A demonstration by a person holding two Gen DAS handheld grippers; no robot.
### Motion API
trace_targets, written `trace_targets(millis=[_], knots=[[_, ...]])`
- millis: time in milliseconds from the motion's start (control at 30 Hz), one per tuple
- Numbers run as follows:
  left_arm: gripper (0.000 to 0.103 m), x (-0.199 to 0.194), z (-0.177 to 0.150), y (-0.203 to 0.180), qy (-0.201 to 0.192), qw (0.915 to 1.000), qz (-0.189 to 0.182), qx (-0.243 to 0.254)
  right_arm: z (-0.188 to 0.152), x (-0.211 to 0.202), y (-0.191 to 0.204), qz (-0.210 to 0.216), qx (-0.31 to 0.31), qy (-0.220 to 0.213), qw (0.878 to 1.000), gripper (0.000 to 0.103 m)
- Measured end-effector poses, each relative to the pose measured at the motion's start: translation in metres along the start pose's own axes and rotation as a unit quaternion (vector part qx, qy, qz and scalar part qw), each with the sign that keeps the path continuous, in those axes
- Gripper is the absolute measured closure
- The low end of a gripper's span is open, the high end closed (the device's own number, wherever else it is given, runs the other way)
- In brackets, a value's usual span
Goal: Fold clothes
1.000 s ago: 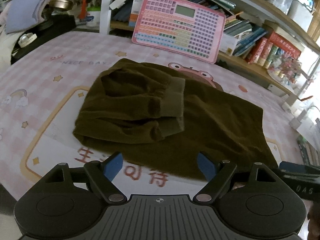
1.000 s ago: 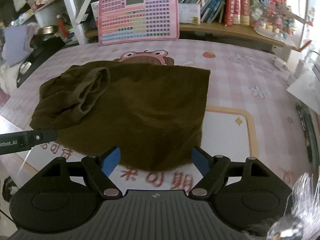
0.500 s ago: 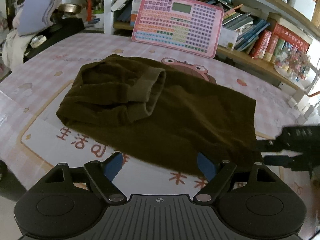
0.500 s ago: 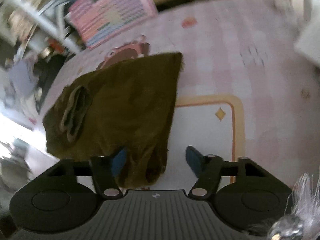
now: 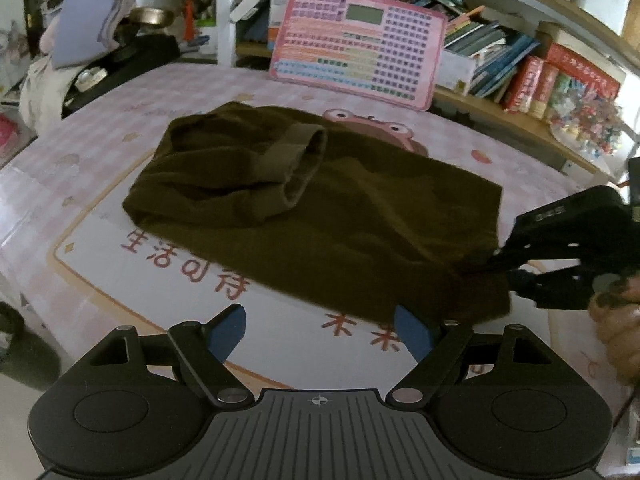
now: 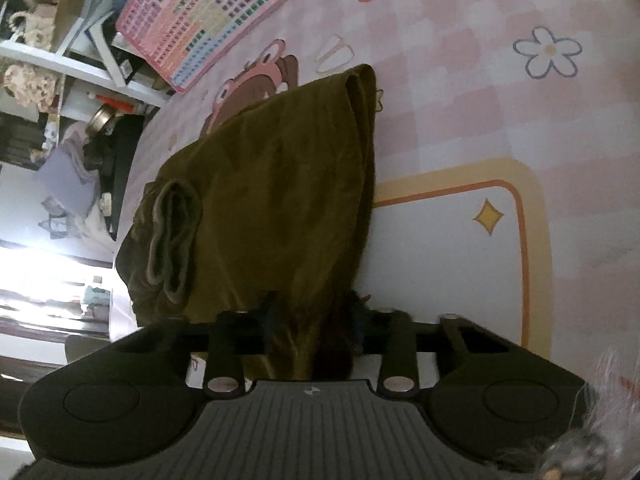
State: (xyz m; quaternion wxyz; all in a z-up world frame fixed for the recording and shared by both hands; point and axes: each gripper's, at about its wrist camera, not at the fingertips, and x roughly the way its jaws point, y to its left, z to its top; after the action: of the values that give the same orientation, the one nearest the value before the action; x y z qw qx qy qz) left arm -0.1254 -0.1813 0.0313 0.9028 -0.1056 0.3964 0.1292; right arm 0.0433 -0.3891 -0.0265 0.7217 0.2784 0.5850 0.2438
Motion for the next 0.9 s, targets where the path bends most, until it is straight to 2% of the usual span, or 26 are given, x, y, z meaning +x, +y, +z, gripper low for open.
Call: trace_targets(millis=[167, 333, 433, 633, 900], knots=[[0.019, -0.002, 0.002, -0.019, -0.014, 0.9981, 0.000, 0.060, 0.007, -0.008, 0.001, 0.037, 0.010, 0.006, 0.999, 0.088], [0.019, 0.001, 0.002, -0.041, -0.021, 0.9913, 0.004, 0.130, 0.015, -0.014, 0.012, 0.070, 0.006, 0.007, 0.998, 0.088], [0.019, 0.003, 0.001, -0.049, -0.023, 0.9879, 0.007, 0.153, 0.020, -0.018, 0.020, 0.089, 0.003, 0.008, 0.996, 0.088], [0.019, 0.009, -0.001, -0.058, -0.033, 0.9819, 0.017, 0.186, 0.026, -0.017, 0.027, 0.101, -0.004, 0.011, 0.995, 0.088], [0.019, 0.028, -0.008, -0.077, -0.042, 0.9646, 0.039, 0.257, 0.029, -0.018, 0.032, 0.100, -0.018, 0.015, 0.995, 0.088]])
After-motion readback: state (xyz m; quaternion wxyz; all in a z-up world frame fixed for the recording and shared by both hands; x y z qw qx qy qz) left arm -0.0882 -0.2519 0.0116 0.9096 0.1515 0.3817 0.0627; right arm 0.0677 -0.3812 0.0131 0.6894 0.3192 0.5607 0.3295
